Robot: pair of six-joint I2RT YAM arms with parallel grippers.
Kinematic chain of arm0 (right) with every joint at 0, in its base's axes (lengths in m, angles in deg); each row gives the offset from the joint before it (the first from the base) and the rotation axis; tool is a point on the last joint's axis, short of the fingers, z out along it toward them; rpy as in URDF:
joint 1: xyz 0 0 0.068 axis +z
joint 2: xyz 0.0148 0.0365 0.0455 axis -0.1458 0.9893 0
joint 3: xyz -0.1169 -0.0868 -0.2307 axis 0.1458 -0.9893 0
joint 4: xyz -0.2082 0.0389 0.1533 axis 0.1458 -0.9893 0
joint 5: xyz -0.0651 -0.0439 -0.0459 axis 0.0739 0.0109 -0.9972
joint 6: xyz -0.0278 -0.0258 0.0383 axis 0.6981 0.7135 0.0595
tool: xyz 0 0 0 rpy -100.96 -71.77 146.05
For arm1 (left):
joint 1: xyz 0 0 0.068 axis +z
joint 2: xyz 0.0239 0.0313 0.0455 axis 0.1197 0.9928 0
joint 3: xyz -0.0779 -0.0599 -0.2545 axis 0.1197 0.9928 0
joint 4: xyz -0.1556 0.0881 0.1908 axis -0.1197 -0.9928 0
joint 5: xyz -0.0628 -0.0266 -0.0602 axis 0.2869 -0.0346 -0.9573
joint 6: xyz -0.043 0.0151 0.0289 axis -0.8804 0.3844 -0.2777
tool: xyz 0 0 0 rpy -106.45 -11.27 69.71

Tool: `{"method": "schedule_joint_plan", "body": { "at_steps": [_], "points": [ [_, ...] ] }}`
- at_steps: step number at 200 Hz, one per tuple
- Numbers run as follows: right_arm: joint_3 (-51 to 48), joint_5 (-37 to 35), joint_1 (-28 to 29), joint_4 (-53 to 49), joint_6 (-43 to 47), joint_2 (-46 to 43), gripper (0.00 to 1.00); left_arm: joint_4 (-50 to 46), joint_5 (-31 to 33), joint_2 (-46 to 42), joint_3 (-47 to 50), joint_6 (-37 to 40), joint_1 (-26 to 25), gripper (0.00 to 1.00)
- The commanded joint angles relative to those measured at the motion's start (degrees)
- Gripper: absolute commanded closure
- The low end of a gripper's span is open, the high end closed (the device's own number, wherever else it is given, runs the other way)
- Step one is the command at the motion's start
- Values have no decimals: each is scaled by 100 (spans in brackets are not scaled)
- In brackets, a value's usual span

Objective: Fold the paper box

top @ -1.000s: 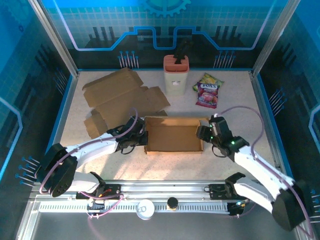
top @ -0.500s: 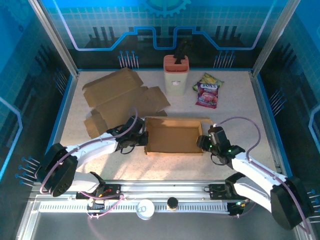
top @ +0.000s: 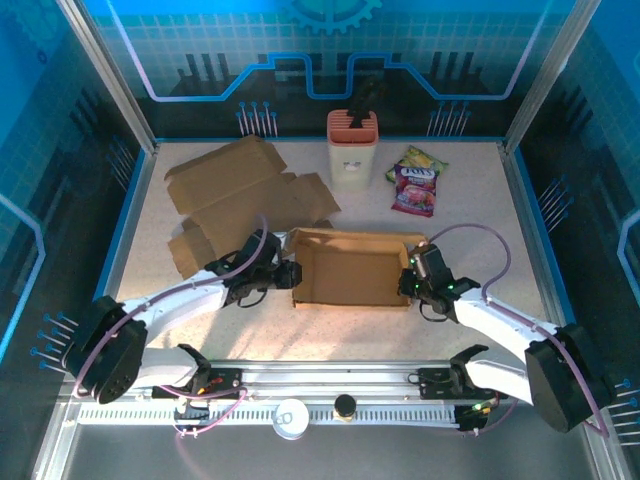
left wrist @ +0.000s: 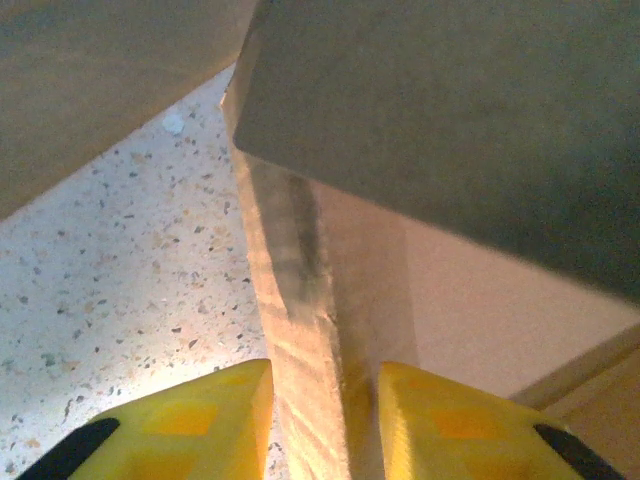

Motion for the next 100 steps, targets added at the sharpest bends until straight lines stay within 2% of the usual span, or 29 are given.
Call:
{"method": "schedule_joint_plan", "body": {
  "at_steps": [1,41,62,83,100],
  "points": [
    [260,-139,-29,-269,169,78,94,274,-326,-269,133,100,131,65],
    [349,-117,-21,-347,158,207,97,756,-815,-485,552,-29,600,69],
    [367,-97,-13,-359,137,260,98,1167,-1078,-463,765,-135,690,71],
    [367,-96,-6,-356,106,269,98,1210,-930,-555,906,-274,695,75],
    [390,-101,14,-369,106,287,98,1414,-910,-748,1117,-462,780,73]
  ]
}}
